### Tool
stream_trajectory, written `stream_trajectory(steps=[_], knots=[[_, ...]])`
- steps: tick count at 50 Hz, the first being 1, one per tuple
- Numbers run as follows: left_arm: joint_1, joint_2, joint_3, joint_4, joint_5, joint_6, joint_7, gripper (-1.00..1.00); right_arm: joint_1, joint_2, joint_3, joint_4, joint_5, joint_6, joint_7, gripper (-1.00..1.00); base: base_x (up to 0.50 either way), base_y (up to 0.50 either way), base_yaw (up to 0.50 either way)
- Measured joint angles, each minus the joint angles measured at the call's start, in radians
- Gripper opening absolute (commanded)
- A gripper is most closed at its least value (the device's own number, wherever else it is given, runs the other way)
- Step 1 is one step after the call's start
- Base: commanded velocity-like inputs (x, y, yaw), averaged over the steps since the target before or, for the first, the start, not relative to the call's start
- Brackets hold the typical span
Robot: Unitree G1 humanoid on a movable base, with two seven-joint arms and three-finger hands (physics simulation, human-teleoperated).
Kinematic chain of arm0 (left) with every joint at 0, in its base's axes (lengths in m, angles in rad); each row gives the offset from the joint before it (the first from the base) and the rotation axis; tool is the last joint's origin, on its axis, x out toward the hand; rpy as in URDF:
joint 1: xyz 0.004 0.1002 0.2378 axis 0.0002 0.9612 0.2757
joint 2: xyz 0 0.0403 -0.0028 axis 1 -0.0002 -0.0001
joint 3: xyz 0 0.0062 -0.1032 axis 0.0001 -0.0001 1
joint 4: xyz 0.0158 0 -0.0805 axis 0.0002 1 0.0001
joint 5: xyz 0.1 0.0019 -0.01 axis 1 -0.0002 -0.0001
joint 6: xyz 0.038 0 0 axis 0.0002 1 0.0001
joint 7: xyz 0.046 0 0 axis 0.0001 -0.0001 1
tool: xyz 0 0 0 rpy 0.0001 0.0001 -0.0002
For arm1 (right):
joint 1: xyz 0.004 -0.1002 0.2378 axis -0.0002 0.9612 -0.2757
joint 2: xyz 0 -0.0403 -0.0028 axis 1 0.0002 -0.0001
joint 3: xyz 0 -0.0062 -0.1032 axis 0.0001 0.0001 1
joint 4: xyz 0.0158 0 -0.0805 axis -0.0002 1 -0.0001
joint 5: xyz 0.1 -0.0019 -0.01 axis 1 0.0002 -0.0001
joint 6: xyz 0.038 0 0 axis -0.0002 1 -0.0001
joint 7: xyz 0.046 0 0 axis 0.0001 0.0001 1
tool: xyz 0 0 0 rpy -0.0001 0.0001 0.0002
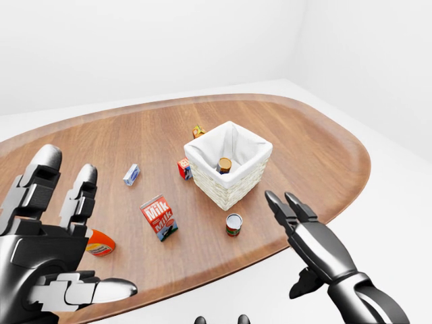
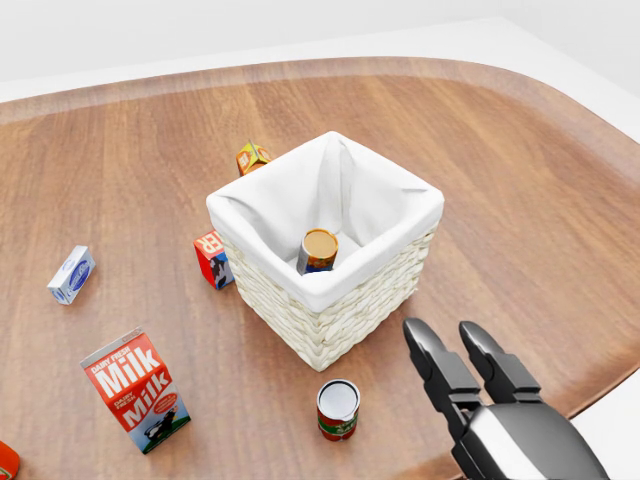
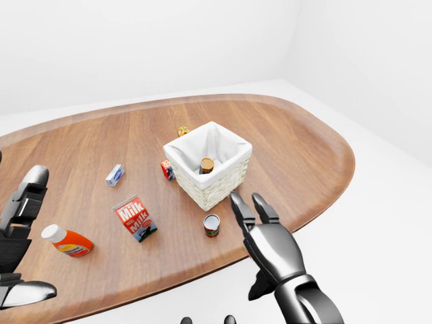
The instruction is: Pick up the alphabet soup and the tomato sauce, and put them in the basket.
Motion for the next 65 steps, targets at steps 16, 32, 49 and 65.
stream_trajectory(steps=[16,32,49,65], knots=[[0.016,0.004,-0.004,0.0,0.006,0.0,-0.003,1.0,0.152,-0.006,0.06,0.019,-0.01,0.0,-0.004,1.0,0.0,0.0,0.0],[0.034,0.009,-0.012,0.0,0.016,0.0,-0.004,1.0,0.072,-0.01,0.085,0.111,0.057,0.042,-0.115,1.0,0.0,0.0,0.0],[0.051,0.026,-0.031,0.0,0.033,0.0,0.003,1.0,-0.005,-0.002,0.124,0.222,0.184,0.158,-0.424,1.0,0.0,0.0,0.0],[0.047,0.025,-0.013,0.0,0.007,0.0,-0.004,1.0,0.017,-0.039,0.207,0.345,0.373,0.144,-0.759,1.0,0.0,0.0,0.0]])
